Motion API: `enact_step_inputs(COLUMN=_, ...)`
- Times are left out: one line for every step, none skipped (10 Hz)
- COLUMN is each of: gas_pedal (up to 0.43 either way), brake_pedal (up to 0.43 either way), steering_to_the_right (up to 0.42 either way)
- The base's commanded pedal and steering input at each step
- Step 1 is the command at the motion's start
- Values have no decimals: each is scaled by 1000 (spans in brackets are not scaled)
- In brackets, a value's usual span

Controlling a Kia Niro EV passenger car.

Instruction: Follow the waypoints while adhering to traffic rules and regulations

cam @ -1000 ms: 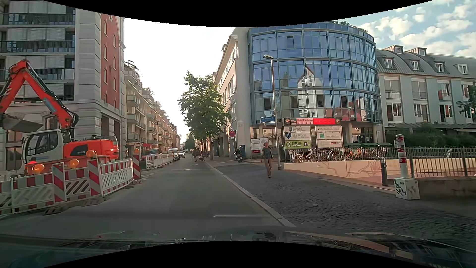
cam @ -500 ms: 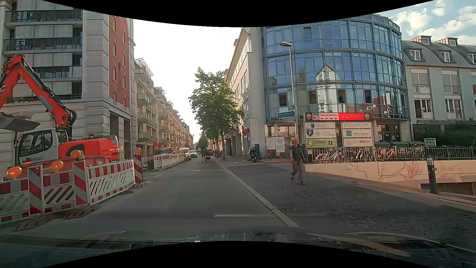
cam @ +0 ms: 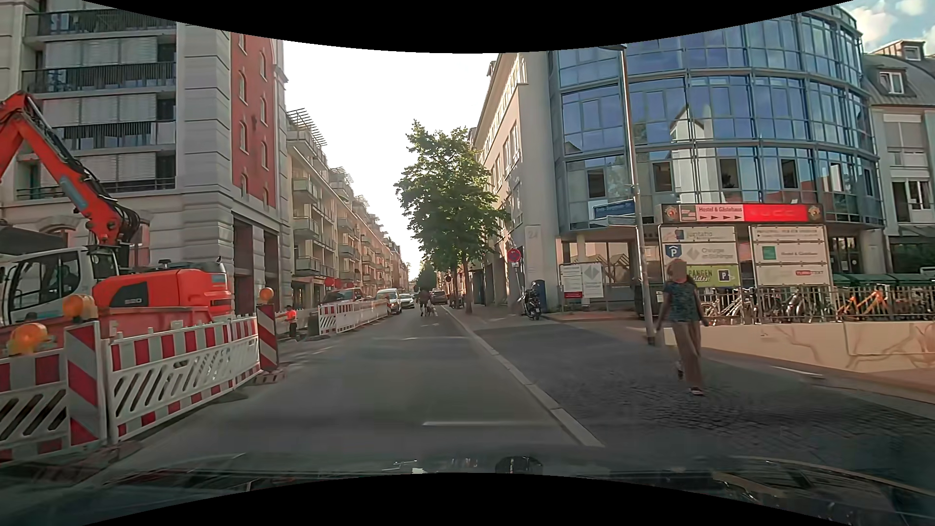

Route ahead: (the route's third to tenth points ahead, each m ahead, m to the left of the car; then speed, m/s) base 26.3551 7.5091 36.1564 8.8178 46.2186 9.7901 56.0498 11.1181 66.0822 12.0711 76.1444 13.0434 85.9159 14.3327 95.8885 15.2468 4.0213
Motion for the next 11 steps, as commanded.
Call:
enact_step_inputs(gas_pedal=220, brake_pedal=0, steering_to_the_right=-145)
enact_step_inputs(gas_pedal=220, brake_pedal=0, steering_to_the_right=-138)
enact_step_inputs(gas_pedal=189, brake_pedal=0, steering_to_the_right=-122)
enact_step_inputs(gas_pedal=150, brake_pedal=0, steering_to_the_right=-104)
enact_step_inputs(gas_pedal=130, brake_pedal=0, steering_to_the_right=-94)
enact_step_inputs(gas_pedal=110, brake_pedal=0, steering_to_the_right=-77)
enact_step_inputs(gas_pedal=98, brake_pedal=0, steering_to_the_right=-67)
enact_step_inputs(gas_pedal=79, brake_pedal=0, steering_to_the_right=-65)
enact_step_inputs(gas_pedal=79, brake_pedal=0, steering_to_the_right=-59)
enact_step_inputs(gas_pedal=79, brake_pedal=0, steering_to_the_right=-50)
enact_step_inputs(gas_pedal=79, brake_pedal=0, steering_to_the_right=-41)
